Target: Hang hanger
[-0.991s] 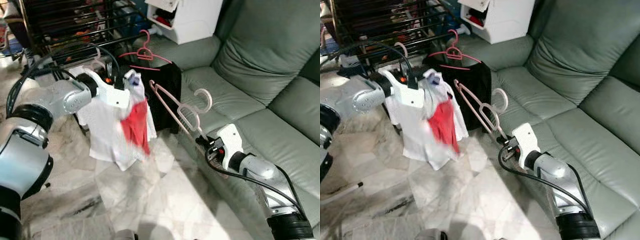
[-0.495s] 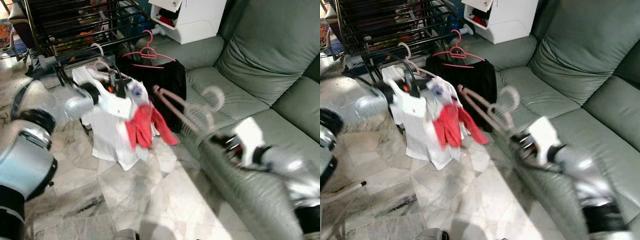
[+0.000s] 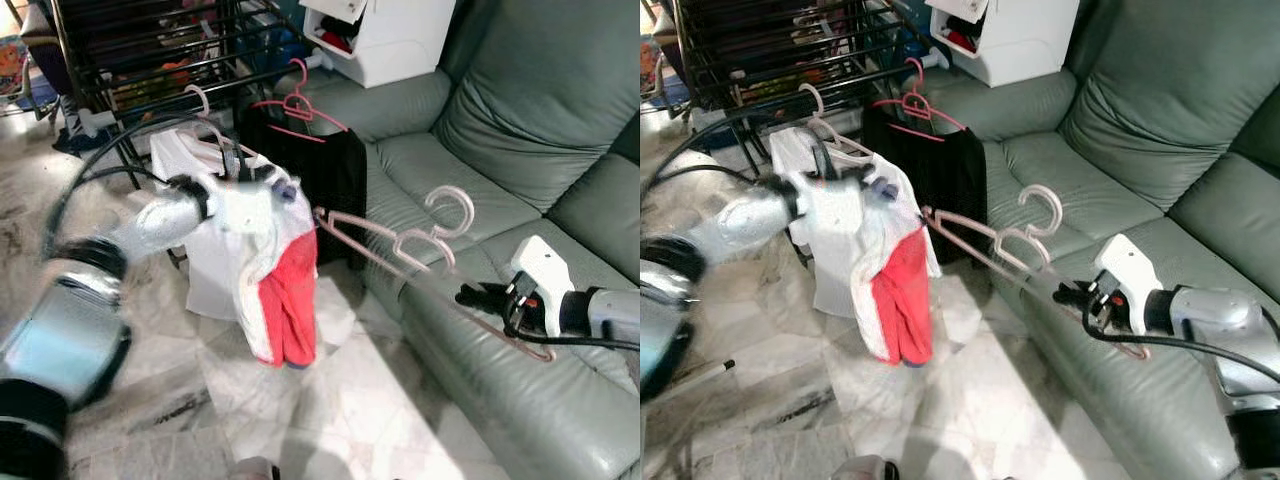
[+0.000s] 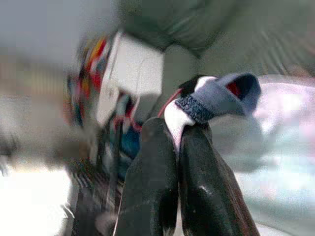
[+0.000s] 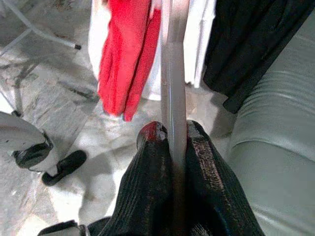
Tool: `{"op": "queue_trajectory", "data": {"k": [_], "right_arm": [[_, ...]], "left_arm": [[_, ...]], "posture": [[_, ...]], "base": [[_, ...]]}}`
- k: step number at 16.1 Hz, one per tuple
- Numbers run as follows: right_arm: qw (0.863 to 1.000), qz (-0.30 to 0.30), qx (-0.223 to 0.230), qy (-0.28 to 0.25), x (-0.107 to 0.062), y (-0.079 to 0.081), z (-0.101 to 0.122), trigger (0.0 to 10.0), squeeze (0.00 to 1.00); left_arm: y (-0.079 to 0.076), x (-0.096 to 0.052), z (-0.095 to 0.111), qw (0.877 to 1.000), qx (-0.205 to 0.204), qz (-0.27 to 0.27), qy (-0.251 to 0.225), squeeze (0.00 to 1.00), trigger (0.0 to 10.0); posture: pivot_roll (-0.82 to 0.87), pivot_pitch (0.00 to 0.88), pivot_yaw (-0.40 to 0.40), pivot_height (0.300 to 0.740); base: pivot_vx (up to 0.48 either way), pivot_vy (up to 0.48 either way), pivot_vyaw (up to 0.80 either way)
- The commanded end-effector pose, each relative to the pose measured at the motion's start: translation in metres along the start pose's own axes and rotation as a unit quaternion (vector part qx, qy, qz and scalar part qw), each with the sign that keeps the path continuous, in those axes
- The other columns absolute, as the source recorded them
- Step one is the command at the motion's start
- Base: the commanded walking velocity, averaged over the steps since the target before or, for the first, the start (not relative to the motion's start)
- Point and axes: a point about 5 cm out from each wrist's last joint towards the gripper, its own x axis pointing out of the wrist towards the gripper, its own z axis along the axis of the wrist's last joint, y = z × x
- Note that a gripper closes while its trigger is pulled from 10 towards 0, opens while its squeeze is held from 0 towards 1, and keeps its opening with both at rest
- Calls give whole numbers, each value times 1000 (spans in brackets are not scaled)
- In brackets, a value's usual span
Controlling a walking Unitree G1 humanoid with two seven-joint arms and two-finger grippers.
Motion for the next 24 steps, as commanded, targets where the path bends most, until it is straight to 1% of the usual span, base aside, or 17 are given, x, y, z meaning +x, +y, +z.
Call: {"op": "queue_trajectory", "data": {"k": [1, 2, 3, 4, 6, 7, 9, 11, 12, 13, 14, 15, 16, 17, 18, 21, 24], "right_arm": [[1000, -15, -3, -4, 6, 1, -1, 10000, 0], [998, -55, -3, -17, 14, -3, 1, 10000, 0], [996, -84, -2, -31, 21, -5, 4, 10000, 0], [992, -114, 8, -50, 29, -6, 8, 10000, 0], [986, -139, 26, -84, 49, 4, 17, 10000, 0], [987, -134, 25, -88, 54, 9, 17, 10000, 0], [988, -123, 26, -94, 64, 19, 17, 10000, 0], [986, -132, 30, -97, 67, 17, 16, 10000, 0], [986, -135, 30, -97, 67, 16, 15, 10000, 0], [986, -134, 32, -97, 66, 16, 15, 10000, 0], [987, -124, 28, -96, 65, 17, 15, 10000, 0], [988, -118, 24, -94, 63, 16, 15, 10000, 0], [989, -115, 21, -92, 61, 15, 15, 10000, 0], [989, -113, 20, -91, 60, 15, 15, 10000, 0], [989, -114, 20, -91, 60, 15, 15, 10000, 0], [992, -86, 16, -87, 62, 21, 14, 10000, 0], [995, -37, 25, -93, 61, 30, 14, 10000, 0]], "left_arm": [[20, -4, -16, 986, -130, 80, 63, 0, 10000], [31, -4, -28, 932, -290, 184, 118, 0, 10000], [34, -7, -36, 871, -396, 254, 142, 0, 10000], [35, -10, -40, 819, -460, 309, 149, 0, 10000], [23, -16, -52, 670, -594, 401, 192, 0, 10000], [20, -15, -52, 651, -615, 404, 188, 0, 10000], [18, -1, -39, 655, -674, 321, 115, 0, 10000], [23, 12, -16, 713, -680, 172, 8, 0, 10000], [19, 15, -7, 762, -641, 90, -19, 0, 10000], [10, 13, 2, 810, -584, -23, -53, 0, 10000], [-8, 2, 5, 872, -456, -168, -65, 0, 10000], [-27, -15, -5, 898, -328, -293, -21, 0, 10000], [-34, -29, -16, 917, -191, -350, 26, 0, 10000], [-32, -34, -23, 924, -114, -361, 58, 0, 10000], [-23, -37, -29, 928, 27, -360, 96, 0, 10000], [-5, -24, -15, 947, 140, -283, 63, 0, 10000], [17, -7, 8, 977, 162, -139, -5, 0, 10000]], "posture": [[-36, 49, 73, 740], [-34, 47, 75, 740], [-34, 47, 75, 740], [-34, 47, 75, 740], [-31, 35, 78, 740], [-30, 34, 80, 740], [-27, 32, 86, 740], [-23, 29, 90, 740], [-22, 27, 91, 740], [-21, 27, 91, 740], [-18, 27, 90, 740], [-16, 28, 90, 740], [-16, 28, 90, 740], [-16, 28, 90, 740], [-11, 29, 92, 740], [-11, 31, 90, 740], [-12, 35, 94, 740]], "base": [[0, 0, 0], [0, 0, 0], [0, 0, 0], [0, 0, 0], [0, 0, 0], [0, 0, 0], [0, 0, 0], [0, 0, 0], [0, 0, 0], [0, 0, 0], [0, 0, 0], [0, 0, 0], [0, 0, 0], [0, 0, 0], [0, 0, 0], [0, 0, 0], [0, 0, 0]]}}
